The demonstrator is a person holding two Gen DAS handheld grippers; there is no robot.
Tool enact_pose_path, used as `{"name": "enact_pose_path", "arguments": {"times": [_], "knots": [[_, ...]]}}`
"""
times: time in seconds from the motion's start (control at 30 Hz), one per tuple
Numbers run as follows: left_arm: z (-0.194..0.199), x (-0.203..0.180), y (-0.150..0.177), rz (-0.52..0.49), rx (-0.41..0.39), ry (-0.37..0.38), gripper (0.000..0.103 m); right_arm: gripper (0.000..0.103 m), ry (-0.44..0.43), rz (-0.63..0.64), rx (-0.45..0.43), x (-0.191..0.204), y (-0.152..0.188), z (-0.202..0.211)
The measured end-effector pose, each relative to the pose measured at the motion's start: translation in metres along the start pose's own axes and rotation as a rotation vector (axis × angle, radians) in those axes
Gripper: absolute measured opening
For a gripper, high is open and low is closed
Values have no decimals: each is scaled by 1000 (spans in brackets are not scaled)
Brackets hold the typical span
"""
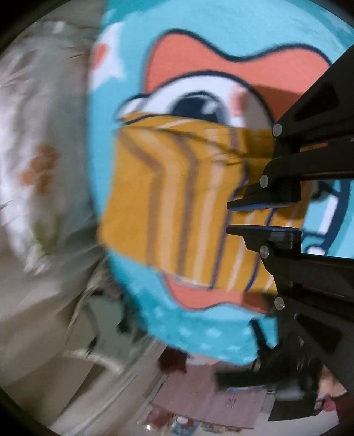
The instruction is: Fold small clothes
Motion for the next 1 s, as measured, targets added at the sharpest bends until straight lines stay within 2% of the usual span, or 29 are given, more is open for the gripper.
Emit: {"name": "enact_pose_path", "arguments": {"times": [0.1, 0.2, 0.3, 0.43, 0.53, 0.63, 0.73, 0.87, 1.0], "knots": [[6, 0, 4, 0, -17, 7, 99, 10, 17, -130, 77, -34, 13, -22], [17, 0, 11, 3, -41, 14, 99, 10, -30, -229, 66, -56, 17, -11], [31, 0, 18, 5, -78, 12, 99, 15, 33, -204, 7, -57, 18, 14], [46, 0, 25, 1, -114, -9, 99, 32, 36, -129, -99, -30, 17, 45], [57, 2, 28, -3, -145, -27, 99, 42, 66, -49, -116, -6, 18, 40], [64, 4, 33, -11, -162, -44, 99, 42, 113, -7, -67, -1, 26, 13], [68, 8, 39, -23, -169, -45, 99, 42, 182, -4, 21, -13, 33, -20], [68, 14, 41, -44, -169, -46, 99, 42, 165, -37, -7, -12, 29, -6], [66, 22, 35, -56, -170, -29, 99, 42, 198, 7, -98, 17, 18, 22]]}}
Point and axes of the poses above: each gripper's, at about its wrist camera, not at the fingertips, and z roughly against the way its jaws point, x to its left, y to its underside, the point moved 1 cm from there along -z, roughly the way its jaws point, and after that the axes turned 2 degrees about -z, right-handed, at the moved point
